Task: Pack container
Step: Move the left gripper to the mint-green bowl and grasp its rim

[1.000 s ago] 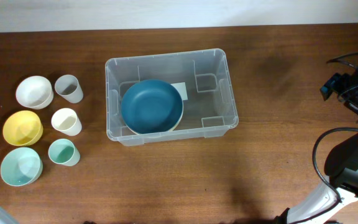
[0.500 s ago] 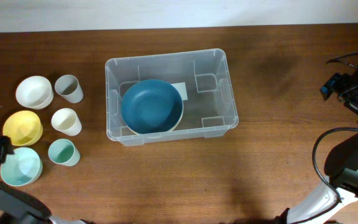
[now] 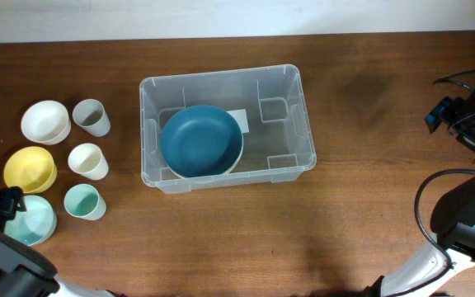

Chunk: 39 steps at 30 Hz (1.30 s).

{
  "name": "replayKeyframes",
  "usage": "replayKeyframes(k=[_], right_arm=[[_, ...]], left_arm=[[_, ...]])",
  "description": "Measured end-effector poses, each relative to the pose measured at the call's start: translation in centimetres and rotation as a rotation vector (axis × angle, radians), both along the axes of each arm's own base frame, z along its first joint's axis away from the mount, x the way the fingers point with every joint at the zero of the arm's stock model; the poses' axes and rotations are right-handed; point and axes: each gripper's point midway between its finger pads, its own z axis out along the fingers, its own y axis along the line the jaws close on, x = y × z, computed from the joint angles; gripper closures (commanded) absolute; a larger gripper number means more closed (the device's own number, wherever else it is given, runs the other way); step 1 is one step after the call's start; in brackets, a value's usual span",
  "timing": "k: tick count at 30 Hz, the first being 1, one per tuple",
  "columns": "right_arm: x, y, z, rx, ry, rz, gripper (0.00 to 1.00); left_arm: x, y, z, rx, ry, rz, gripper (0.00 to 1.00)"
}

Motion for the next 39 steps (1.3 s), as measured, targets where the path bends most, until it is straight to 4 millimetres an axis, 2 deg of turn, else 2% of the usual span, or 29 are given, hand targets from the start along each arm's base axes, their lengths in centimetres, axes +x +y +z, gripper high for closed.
replayKeyframes(k=[1,5,16,19,22,26,29,31,32,35,39], right_arm=[[0.0,0.0,0.0,0.0,0.0,0.0,0.01],[0.0,0.0,0.0,0.001,0.0,0.0,0.01],[0.0,0.0,0.0,0.0,0.0,0.0,0.01],[0.0,0.0,0.0,0.0,0.0,0.0,0.01],[0.0,0.0,0.0,0.0,0.0,0.0,0.01],[0.0,0.0,0.0,0.001,0.0,0.0,0.01],[0.0,0.0,0.0,0.0,0.0,0.001,0.01],[0.0,0.0,0.0,0.0,0.0,0.0,0.01],[0.0,0.0,0.0,0.0,0.0,0.0,0.01],[0.0,0.0,0.0,0.0,0.0,0.0,0.01],[0.0,0.0,0.0,0.0,0.0,0.0,0.01]], left_arm=[[-0.2,-0.2,-1.1,-0.002,0.001,0.001,0.06],[-0.7,-0.9,-3.0,-0.014,0.012,0.003,0.01],[-0.8,-0.3,-5.2,0.037,-0.001,0.002,0.02],[-1.0,-0.5,-6.0,0.039,-0.001,0.003,0.08],[-1.2,-0.7,-6.6,0.04,-0.002,0.003,0.2],[-1.2,-0.7,-7.0,0.049,-0.006,0.006,0.25],[-1.1,-0.5,-7.4,0.064,-0.012,0.005,0.33],[-1.4,-0.8,-7.7,0.058,-0.004,0.006,0.42],[-1.4,-0.8,-7.7,0.058,-0.003,0.006,0.47],[-1.5,-0.7,-7.7,0.061,-0.003,0.007,0.49],[-1.6,-0.7,-7.8,0.06,0.0,0.011,0.62]])
